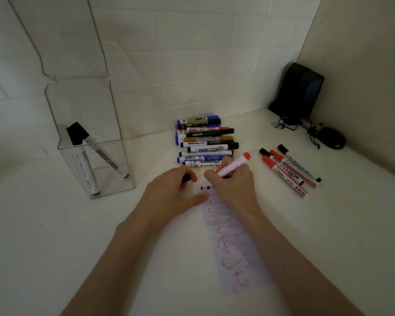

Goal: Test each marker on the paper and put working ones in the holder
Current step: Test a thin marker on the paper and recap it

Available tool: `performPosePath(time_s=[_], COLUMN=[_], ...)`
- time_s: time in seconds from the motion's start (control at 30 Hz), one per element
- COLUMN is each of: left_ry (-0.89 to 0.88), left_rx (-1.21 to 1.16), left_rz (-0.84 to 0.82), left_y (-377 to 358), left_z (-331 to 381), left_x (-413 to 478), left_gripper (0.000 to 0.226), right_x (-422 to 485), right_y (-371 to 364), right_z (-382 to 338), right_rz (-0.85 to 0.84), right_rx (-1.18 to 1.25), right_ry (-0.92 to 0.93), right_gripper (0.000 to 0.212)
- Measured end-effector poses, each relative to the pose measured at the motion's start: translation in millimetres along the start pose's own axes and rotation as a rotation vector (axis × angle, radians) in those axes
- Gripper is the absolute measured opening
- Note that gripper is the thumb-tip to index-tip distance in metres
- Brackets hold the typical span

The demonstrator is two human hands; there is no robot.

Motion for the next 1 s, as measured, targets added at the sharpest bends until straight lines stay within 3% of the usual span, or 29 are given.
performPosePath(time_s=[1.0], left_ry=[-0.04], left_rx=[-0.013], left_rz=[-0.022], left_y=[-0.7], left_z=[4.2], left_x=[-0.2], left_gripper=[0.04], right_x=[2.9], right_y=[7.0], right_z=[1.9], right_rz=[0.044], right_rx=[0.039], right_ry=[-0.018], right_gripper=[0.024])
Point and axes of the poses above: each hand's wrist, its own x-axis towards the middle knuckle, its own y-axis out of the back of the hand, z = x × y, the point moved 10 cm from there along x, towards the middle knuckle, and after that the axes turned 4 degrees about y, right-handed, at the moved point
